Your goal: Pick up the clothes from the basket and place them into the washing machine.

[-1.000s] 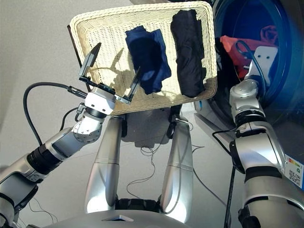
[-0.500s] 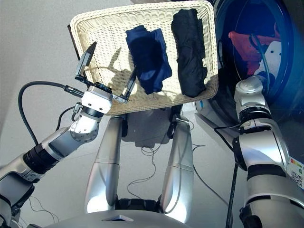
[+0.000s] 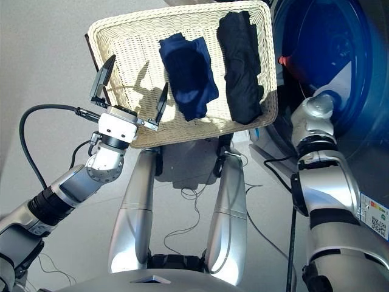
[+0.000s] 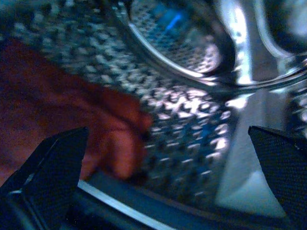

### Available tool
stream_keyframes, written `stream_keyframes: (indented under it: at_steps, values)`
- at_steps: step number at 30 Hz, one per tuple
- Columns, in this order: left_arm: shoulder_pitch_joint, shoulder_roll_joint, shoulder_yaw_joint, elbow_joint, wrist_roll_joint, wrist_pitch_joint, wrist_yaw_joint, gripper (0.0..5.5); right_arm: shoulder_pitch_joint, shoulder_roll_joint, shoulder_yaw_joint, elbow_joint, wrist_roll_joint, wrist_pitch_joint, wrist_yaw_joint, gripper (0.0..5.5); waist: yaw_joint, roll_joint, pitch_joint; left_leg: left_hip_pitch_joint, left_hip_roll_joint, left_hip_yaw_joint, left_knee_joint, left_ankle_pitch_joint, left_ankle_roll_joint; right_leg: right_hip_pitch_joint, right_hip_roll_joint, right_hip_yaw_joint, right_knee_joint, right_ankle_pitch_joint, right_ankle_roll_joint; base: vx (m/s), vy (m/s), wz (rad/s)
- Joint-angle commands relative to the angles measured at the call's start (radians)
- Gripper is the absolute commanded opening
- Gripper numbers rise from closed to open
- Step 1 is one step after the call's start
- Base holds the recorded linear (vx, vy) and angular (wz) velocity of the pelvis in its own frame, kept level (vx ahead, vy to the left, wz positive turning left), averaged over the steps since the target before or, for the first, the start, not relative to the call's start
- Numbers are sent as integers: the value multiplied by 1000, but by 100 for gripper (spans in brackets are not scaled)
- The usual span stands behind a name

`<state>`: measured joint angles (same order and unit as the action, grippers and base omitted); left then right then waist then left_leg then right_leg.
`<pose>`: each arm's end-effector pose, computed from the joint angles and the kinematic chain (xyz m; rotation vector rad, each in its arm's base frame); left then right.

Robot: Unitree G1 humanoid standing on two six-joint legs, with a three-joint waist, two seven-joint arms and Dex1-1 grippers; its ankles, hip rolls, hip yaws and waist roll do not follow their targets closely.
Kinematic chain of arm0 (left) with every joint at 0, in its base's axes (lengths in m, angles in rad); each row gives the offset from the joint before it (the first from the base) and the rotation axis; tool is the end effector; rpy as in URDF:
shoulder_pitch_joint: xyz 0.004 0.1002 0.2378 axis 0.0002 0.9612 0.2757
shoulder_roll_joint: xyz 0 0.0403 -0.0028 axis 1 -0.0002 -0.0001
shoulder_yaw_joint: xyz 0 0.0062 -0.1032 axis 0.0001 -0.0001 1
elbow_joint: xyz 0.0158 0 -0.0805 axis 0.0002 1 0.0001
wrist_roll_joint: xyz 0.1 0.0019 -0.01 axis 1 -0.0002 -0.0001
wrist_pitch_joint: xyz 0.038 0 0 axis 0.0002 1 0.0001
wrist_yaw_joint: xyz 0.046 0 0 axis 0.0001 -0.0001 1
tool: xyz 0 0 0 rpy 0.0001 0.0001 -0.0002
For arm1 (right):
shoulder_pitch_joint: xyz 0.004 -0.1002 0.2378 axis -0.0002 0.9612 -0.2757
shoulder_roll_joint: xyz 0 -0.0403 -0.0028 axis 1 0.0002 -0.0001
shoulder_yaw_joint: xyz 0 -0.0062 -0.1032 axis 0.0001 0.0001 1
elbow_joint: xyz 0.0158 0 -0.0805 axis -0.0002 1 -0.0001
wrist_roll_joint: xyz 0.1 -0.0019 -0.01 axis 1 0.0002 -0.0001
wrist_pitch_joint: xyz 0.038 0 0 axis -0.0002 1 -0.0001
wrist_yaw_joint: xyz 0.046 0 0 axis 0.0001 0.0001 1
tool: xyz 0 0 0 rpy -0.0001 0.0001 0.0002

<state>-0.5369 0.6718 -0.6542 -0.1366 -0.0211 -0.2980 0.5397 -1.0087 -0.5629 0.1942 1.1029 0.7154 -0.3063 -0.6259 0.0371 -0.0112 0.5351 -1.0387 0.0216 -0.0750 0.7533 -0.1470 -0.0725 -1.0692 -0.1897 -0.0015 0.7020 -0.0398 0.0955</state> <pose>0.2408 0.1204 0.1482 0.4345 -0.8315 -0.2596 0.3496 -0.2558 0.1771 0.1808 -0.2341 -0.8290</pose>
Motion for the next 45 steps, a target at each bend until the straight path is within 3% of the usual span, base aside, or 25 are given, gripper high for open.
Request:
stream_keyframes:
  at_steps: [1, 8, 15, 23, 24, 25, 26, 28, 35, 40, 45]
  values:
    - [43, -38, 59, -119, -24, -35, -4, 550, 65, 0, 39, -169, -12, -94, 7, 550, -29, 20, -15, 79, 9, 34, -64, -6, 20, 89, 14, 35, -32, -78, 14, 0, 0, 0]
    - [61, -89, 52, 28, -72, -24, -45, 550, 337, 100, 126, -676, -157, -135, 77, 550, -66, -20, -15, 70, 13, 40, -69, 4, 23, 76, 20, 44, -36, -71, 12, 0, 0, 0]
    - [61, -206, 21, 240, -201, -12, -102, 550, 445, 134, 204, -975, -284, -122, 140, 550, -87, -44, -15, 65, 17, 46, -73, 13, 25, 62, 23, 46, -30, -66, 13, 0, 0, 0]
    - [-18, -374, -5, 497, -369, -7, -134, 550, 351, 108, 305, -1137, -484, -63, 158, 550, -104, -71, -15, 55, 24, 46, -65, 19, 21, 44, 29, 53, -17, -62, 16, 0, 0, 0]
    - [-32, -405, 3, 532, -408, -10, -127, 550, 330, 114, 328, -1150, -494, -55, 164, 550, -105, -75, -15, 51, 25, 45, -61, 19, 20, 39, 30, 55, -13, -63, 15, 81, -21, -11]
    - [-21, -435, 8, 556, -462, -16, -126, 550, 338, 126, 349, -1154, -489, -54, 168, 550, -105, -77, -15, 81, 28, 42, -45, -19, 17, 68, 32, 53, 9, -101, 18, 81, -23, -24]
    - [-26, -473, 16, 589, -548, -25, -121, 550, 322, 140, 369, -1162, -481, -53, 174, 550, -107, -79, -15, 76, 27, 40, -44, -17, 16, 64, 32, 51, 11, -101, 17, 86, -16, -65]
    - [-57, -519, 30, 636, -620, -29, -110, 550, 304, 169, 409, -1162, -462, -52, 185, 550, -110, -81, -15, 67, 28, 39, -45, -15, 15, 55, 32, 52, 17, -101, 15, 0, 0, 0]
    - [-127, -572, 79, 724, -742, -33, -104, 550, 251, 213, 497, -1168, -430, -48, 225, 550, -121, -97, -15, 45, 33, 37, -23, -20, 8, 33, 39, 52, 42, -112, 11, 0, 0, 0]
    - [-201, -610, 148, 776, -838, -59, -75, 550, 223, 232, 545, -1192, -419, -42, 254, 550, -130, -105, -15, 19, 37, 31, 4, -28, 2, 10, 41, 46, 75, -127, 13, 0, 0, 0]
    - [-266, -618, 213, 813, -858, -72, -33, 550, 215, 235, 552, -1220, -407, -43, 259, 550, -142, -116, -15, -6, 46, 32, 36, -42, -4, -24, 46, 46, 110, -142, 16, 0, 0, 0]
